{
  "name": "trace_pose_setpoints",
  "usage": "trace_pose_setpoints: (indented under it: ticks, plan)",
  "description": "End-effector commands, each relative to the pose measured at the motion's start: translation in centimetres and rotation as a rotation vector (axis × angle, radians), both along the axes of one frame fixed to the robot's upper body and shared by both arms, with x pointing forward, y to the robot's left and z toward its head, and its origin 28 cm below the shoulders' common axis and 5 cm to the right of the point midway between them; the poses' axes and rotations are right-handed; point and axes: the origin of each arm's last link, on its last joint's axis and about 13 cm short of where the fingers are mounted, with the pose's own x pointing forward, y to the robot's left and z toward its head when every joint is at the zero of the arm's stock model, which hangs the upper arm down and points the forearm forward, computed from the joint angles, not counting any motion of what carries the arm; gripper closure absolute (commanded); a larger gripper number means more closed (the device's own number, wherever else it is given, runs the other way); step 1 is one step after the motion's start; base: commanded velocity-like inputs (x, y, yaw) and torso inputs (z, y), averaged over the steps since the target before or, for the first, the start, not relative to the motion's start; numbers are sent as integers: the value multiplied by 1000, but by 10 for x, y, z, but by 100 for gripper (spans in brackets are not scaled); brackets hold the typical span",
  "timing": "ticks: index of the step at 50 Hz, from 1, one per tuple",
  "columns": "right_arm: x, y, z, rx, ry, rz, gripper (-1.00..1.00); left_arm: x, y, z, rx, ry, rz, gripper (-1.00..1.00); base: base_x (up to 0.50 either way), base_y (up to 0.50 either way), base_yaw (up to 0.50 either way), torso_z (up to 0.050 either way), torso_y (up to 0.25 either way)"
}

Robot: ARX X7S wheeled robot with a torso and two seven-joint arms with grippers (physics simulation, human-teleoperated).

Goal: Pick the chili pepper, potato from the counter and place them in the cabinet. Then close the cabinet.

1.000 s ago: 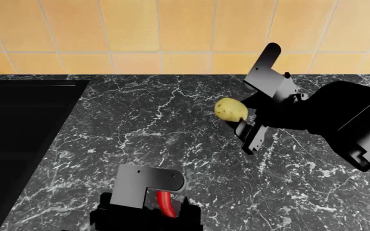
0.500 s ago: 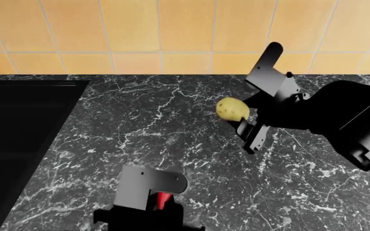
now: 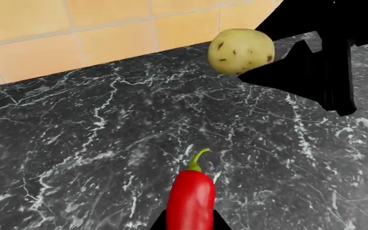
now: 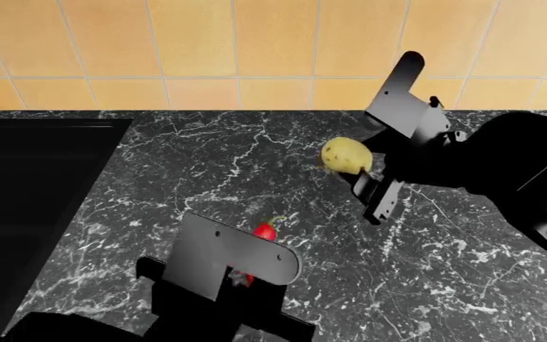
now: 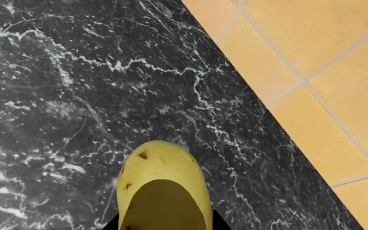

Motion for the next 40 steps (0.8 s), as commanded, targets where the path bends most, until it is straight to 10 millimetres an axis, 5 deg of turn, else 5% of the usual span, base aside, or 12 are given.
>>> trace_pose_setpoints:
  ticks: [1,23,28,40]
  plan:
    - [-11,-1,14,-32,-65,-2,100,15,13,29,-5,-195,-11,100,0,0,0,0,0]
    - [-70,-4,35,-182,-325,-49,100,76,47,49,4,-516,1,100,0,0,0,0,0]
    - [-80,-6,31,-180,-362,-69,100,82,50,51,-162,-431,-134,100,0,0,0,0,0]
    - [-94,-5,19,-146,-415,-45,100,103,58,57,-177,-621,-237,100,0,0,0,0,0]
